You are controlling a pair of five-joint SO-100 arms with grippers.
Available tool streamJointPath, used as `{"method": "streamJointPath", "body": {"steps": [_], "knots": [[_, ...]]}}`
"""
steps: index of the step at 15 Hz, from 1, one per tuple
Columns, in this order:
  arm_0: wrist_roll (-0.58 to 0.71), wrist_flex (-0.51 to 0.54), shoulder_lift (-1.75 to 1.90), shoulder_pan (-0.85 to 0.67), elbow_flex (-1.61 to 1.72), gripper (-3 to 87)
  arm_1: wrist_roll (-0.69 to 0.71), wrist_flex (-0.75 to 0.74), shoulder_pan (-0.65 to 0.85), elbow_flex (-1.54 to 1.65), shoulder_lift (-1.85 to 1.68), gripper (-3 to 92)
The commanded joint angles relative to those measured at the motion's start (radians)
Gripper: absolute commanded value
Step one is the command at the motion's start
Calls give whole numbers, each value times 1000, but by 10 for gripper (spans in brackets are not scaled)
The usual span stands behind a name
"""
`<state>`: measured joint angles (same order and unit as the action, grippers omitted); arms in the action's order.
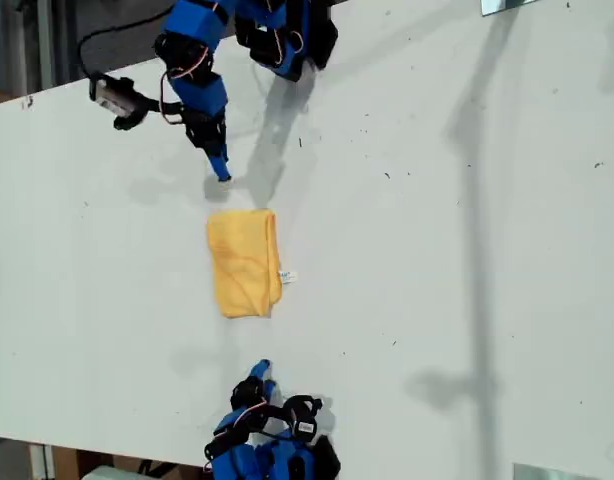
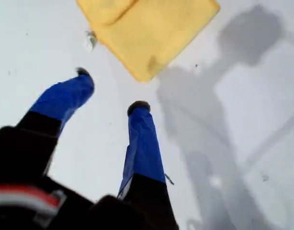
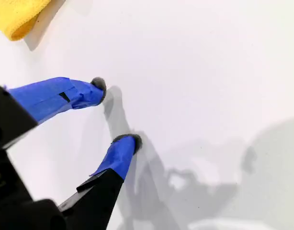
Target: Grasp corners of a square towel and fold twice.
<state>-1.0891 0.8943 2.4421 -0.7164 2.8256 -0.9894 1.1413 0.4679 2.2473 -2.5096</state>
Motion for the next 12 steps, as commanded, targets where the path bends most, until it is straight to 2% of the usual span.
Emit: {"method": "streamJointPath", "body": {"steps": [1, 2, 3, 6, 8, 9, 10, 11, 12], "knots": [[-8, -9, 11, -11, -35, 186, -137, 61, -86, 310, -578, 97], [-8, -8, 11, -11, -35, 186, -178, 166, -103, 400, -790, 97], [-6, -8, 11, -12, -35, 186, -207, 232, -117, 387, -770, 97], [-43, -3, 35, -28, -14, 186, -270, 255, -143, 434, -785, 96], [-78, 40, 227, -48, 74, 186, -331, 284, -133, 494, -785, 99], [-64, 95, 417, -37, 133, 186, -331, 232, -164, 506, -785, 99], [-41, 199, 655, -38, 193, 185, -319, 101, -218, 515, -779, 97], [-34, 336, 905, -57, 238, 184, -311, 29, -236, 489, -721, 59], [-40, 411, 1023, -63, 258, 184, -299, -9, -238, 423, -592, 43]]}}
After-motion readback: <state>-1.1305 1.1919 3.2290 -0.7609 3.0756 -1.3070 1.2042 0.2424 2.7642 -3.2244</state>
